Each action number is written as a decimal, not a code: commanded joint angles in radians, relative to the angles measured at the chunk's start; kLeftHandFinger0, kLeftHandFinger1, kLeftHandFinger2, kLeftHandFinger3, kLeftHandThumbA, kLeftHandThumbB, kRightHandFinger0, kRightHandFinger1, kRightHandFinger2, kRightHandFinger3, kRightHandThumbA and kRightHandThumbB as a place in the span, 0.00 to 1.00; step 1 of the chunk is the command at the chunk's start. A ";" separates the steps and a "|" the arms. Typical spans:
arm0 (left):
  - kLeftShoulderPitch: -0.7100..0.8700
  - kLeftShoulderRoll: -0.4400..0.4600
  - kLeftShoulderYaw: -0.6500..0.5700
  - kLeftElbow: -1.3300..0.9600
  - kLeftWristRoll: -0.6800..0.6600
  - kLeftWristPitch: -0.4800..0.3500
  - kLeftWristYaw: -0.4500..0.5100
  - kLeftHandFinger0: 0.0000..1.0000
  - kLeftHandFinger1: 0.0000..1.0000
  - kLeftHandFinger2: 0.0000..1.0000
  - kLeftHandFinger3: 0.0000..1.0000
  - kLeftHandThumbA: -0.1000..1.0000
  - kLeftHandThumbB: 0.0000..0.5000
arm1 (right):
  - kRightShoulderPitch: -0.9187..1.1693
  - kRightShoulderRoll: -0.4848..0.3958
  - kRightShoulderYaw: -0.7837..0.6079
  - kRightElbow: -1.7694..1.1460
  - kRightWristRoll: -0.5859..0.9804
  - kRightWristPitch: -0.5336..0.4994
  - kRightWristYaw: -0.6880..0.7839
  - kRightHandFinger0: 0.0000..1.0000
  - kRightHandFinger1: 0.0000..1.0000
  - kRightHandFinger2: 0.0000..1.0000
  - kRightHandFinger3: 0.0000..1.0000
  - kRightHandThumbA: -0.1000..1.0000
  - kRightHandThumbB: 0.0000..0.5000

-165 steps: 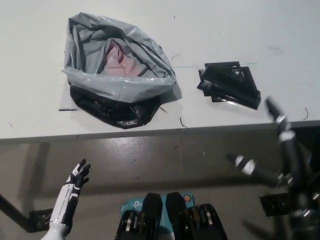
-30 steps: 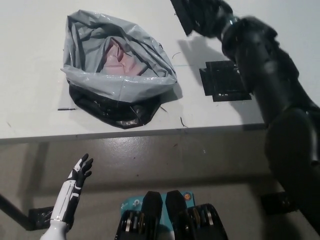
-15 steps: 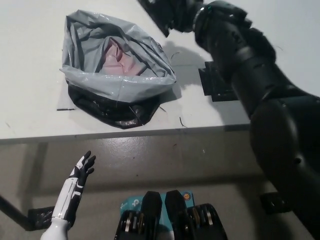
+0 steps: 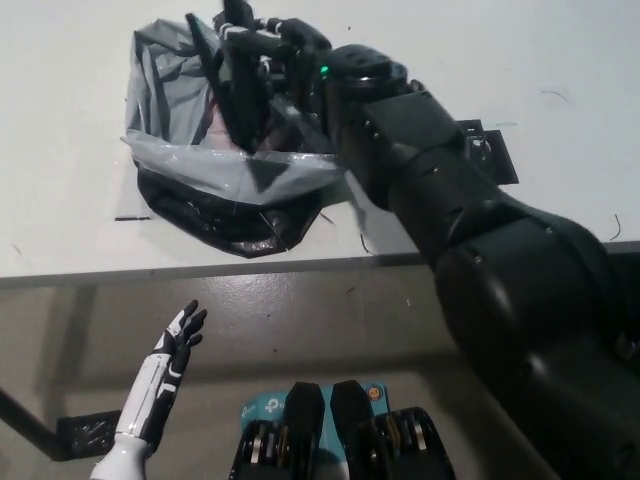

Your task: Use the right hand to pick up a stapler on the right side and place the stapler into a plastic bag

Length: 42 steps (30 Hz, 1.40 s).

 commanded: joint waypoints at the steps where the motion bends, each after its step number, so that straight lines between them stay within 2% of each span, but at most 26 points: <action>1: 0.003 0.001 -0.015 -0.051 0.016 -0.004 -0.012 1.00 1.00 1.00 1.00 1.00 0.90 | -0.069 0.009 0.068 -0.012 -0.074 -0.059 -0.072 0.09 0.49 0.89 0.88 0.36 0.55; 2: 0.004 0.002 -0.016 -0.054 0.017 -0.001 -0.012 1.00 1.00 1.00 1.00 1.00 0.90 | -0.068 0.008 0.077 -0.012 -0.079 -0.063 -0.071 0.11 0.50 0.89 0.92 0.38 0.54; 3: 0.006 0.003 -0.018 -0.064 0.021 0.010 -0.011 1.00 1.00 1.00 1.00 1.00 0.90 | -0.062 0.006 0.095 -0.012 -0.090 -0.082 -0.055 0.33 0.72 1.00 1.00 0.38 0.53; 4: 0.007 0.004 -0.019 -0.069 0.024 0.017 -0.011 1.00 1.00 1.00 1.00 1.00 0.90 | -0.056 0.001 0.111 -0.013 -0.099 -0.100 -0.019 0.67 1.00 1.00 1.00 0.44 0.48; 5: 0.008 0.006 -0.020 -0.075 0.025 0.020 -0.013 1.00 1.00 1.00 1.00 1.00 0.90 | -0.048 -0.008 0.131 -0.014 -0.110 -0.120 0.028 1.00 1.00 1.00 1.00 0.52 0.51; 6: 0.008 0.006 -0.021 -0.078 0.024 0.021 -0.014 1.00 1.00 1.00 1.00 1.00 0.90 | -0.046 -0.011 0.140 -0.014 -0.113 -0.126 0.043 1.00 1.00 1.00 1.00 0.55 0.51; 9: 0.007 0.006 -0.023 -0.081 0.029 0.020 -0.014 1.00 1.00 1.00 1.00 1.00 0.90 | -0.034 -0.020 0.134 -0.018 -0.089 -0.138 0.080 1.00 1.00 1.00 1.00 0.60 0.74; 11: 0.007 0.008 -0.023 -0.079 0.034 0.015 -0.013 1.00 1.00 1.00 1.00 1.00 0.88 | -0.024 -0.023 0.147 -0.018 -0.100 -0.155 0.092 1.00 1.00 1.00 1.00 0.66 0.84; 13: 0.007 0.007 -0.022 -0.080 0.029 0.012 -0.015 1.00 1.00 1.00 1.00 1.00 0.86 | -0.016 -0.031 0.172 -0.019 -0.122 -0.176 0.101 1.00 1.00 1.00 1.00 0.78 0.87; 15: 0.007 0.007 -0.021 -0.083 0.031 0.016 -0.015 1.00 1.00 1.00 1.00 1.00 0.87 | -0.014 -0.034 0.174 -0.019 -0.120 -0.185 0.101 1.00 1.00 1.00 1.00 0.79 0.89; 17: 0.004 0.009 -0.022 -0.078 0.037 0.016 -0.013 1.00 1.00 1.00 1.00 1.00 0.87 | -0.011 -0.041 0.172 -0.017 -0.116 -0.196 0.103 1.00 1.00 1.00 1.00 0.81 0.84; 23: -0.003 0.008 -0.021 -0.067 0.038 0.014 -0.014 1.00 1.00 1.00 1.00 1.00 0.86 | -0.011 -0.055 0.171 -0.014 -0.116 -0.202 0.107 1.00 1.00 1.00 1.00 0.83 0.89; 24: -0.004 0.006 -0.023 -0.063 0.041 0.011 -0.012 1.00 1.00 1.00 1.00 1.00 0.85 | -0.009 -0.059 0.173 -0.015 -0.118 -0.206 0.111 1.00 1.00 1.00 1.00 0.83 0.87; 25: -0.002 0.006 -0.024 -0.066 0.050 0.013 -0.009 1.00 1.00 1.00 1.00 1.00 0.87 | -0.008 -0.063 0.182 -0.020 -0.127 -0.215 0.113 1.00 1.00 1.00 1.00 0.86 0.84; 27: 0.001 0.007 -0.024 -0.071 0.053 0.016 -0.009 1.00 1.00 1.00 1.00 1.00 0.85 | -0.017 -0.072 0.195 -0.032 -0.138 -0.236 0.121 1.00 1.00 1.00 1.00 0.91 0.87; 29: -0.010 0.004 -0.022 -0.064 0.046 0.014 -0.009 1.00 1.00 1.00 1.00 1.00 0.85 | -0.043 -0.098 0.205 -0.065 -0.144 -0.278 0.146 1.00 1.00 1.00 1.00 0.97 0.83; 30: -0.016 0.002 -0.020 -0.060 0.044 0.013 -0.009 1.00 1.00 1.00 1.00 1.00 0.86 | -0.054 -0.112 0.206 -0.089 -0.147 -0.303 0.152 1.00 1.00 1.00 1.00 0.99 0.86; 33: -0.028 0.009 -0.015 -0.054 0.035 0.020 -0.014 1.00 1.00 1.00 1.00 1.00 0.89 | -0.067 -0.155 0.203 -0.222 -0.145 -0.344 0.171 1.00 1.00 1.00 1.00 1.00 0.83; 34: -0.035 0.010 -0.014 -0.050 0.033 0.022 -0.015 1.00 1.00 1.00 1.00 1.00 0.90 | -0.056 -0.172 0.201 -0.294 -0.145 -0.364 0.176 1.00 1.00 1.00 1.00 1.00 0.79; 35: -0.041 0.010 -0.012 -0.043 0.029 0.013 -0.014 1.00 1.00 1.00 1.00 1.00 0.87 | -0.012 -0.203 0.203 -0.468 -0.152 -0.332 0.184 1.00 1.00 1.00 1.00 1.00 0.82; 37: -0.050 0.009 -0.008 -0.035 0.021 0.001 -0.012 1.00 1.00 1.00 1.00 1.00 0.84 | 0.087 -0.268 0.203 -0.794 -0.159 -0.265 0.214 1.00 1.00 1.00 1.00 1.00 0.81; 42: -0.072 0.003 0.009 -0.017 0.001 -0.011 -0.001 1.00 1.00 1.00 1.00 1.00 0.84 | 0.352 -0.375 0.132 -1.393 -0.045 -0.125 0.275 1.00 1.00 1.00 1.00 0.95 0.75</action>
